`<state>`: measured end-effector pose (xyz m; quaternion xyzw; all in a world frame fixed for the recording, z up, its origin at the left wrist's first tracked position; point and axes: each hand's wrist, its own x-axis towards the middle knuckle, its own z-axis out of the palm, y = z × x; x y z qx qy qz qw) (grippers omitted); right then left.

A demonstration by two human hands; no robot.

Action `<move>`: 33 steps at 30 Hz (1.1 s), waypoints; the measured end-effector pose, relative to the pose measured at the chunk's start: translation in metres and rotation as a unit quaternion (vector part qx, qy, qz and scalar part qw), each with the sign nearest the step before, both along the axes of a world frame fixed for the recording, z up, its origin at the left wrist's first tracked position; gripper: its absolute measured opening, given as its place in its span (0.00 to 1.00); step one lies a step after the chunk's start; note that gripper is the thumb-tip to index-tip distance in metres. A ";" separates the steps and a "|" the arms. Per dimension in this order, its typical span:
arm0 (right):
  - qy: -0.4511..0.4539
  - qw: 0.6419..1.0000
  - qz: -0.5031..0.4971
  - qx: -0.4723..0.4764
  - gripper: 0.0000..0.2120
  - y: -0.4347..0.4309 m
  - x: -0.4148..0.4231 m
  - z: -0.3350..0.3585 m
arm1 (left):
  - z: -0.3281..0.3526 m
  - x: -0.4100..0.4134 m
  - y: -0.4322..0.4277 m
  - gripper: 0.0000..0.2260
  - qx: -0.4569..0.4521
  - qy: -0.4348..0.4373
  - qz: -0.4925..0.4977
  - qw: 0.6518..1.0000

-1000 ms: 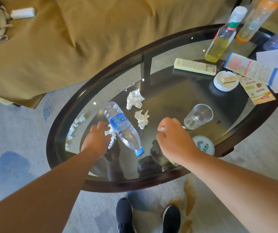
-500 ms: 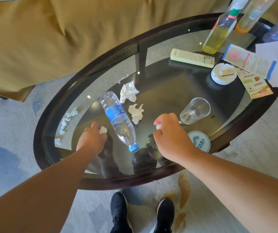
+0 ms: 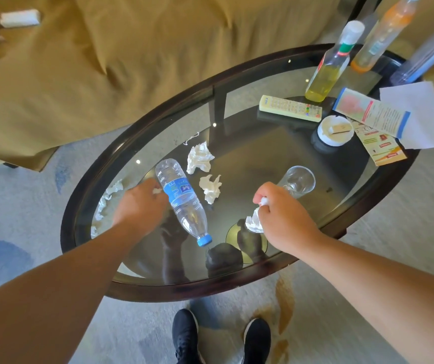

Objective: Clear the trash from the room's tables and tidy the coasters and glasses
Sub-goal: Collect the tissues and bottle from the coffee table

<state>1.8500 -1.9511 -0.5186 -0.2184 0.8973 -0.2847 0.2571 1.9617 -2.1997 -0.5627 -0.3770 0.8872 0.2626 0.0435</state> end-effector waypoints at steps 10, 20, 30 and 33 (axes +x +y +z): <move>-0.012 0.999 0.009 0.040 0.10 0.007 -0.006 0.001 | 0.021 -0.029 0.032 0.08 -0.003 0.010 -0.078 0.997; -0.013 0.993 0.040 0.110 0.24 -0.001 0.007 -0.049 | 0.005 -0.036 0.050 0.10 0.032 0.064 -0.099 0.993; 0.042 0.962 0.092 0.255 0.31 -0.011 0.012 -0.096 | -0.018 -0.043 0.054 0.10 0.079 0.089 -0.100 0.988; 0.097 0.957 0.107 0.250 0.22 -0.010 0.010 -0.105 | -0.023 -0.045 0.054 0.10 0.086 0.095 -0.095 0.987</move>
